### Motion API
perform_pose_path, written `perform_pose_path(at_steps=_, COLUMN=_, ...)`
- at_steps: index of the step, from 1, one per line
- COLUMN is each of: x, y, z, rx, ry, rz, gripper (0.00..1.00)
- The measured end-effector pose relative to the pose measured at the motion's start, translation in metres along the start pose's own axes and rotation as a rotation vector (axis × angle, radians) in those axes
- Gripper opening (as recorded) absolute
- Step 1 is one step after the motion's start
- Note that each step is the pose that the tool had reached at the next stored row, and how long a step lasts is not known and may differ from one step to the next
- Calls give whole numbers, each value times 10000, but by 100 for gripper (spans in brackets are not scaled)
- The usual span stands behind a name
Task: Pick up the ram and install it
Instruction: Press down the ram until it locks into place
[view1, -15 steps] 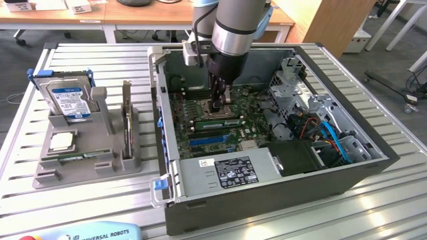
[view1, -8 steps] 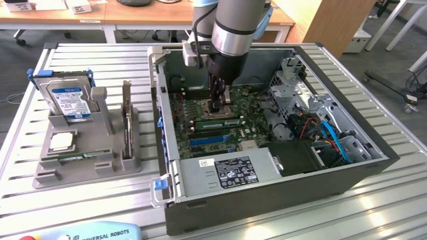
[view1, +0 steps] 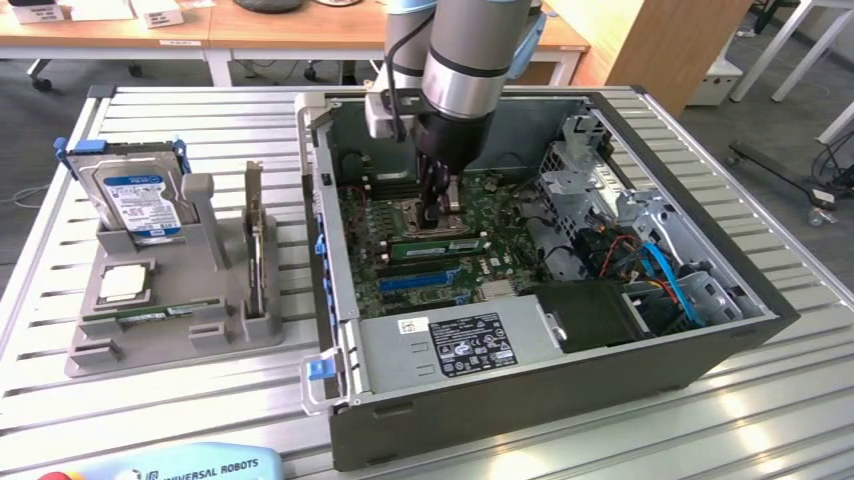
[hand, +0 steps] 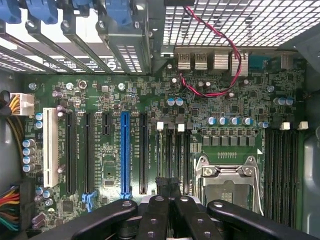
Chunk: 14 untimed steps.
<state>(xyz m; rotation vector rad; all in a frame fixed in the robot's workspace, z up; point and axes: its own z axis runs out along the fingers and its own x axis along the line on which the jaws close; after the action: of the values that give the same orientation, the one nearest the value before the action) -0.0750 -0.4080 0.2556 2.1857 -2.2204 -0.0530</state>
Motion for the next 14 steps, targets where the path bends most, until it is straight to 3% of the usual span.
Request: perform_pose_path(at_steps=14, x=15, y=-2, z=35, rx=1, ry=0, rz=1, gripper=10)
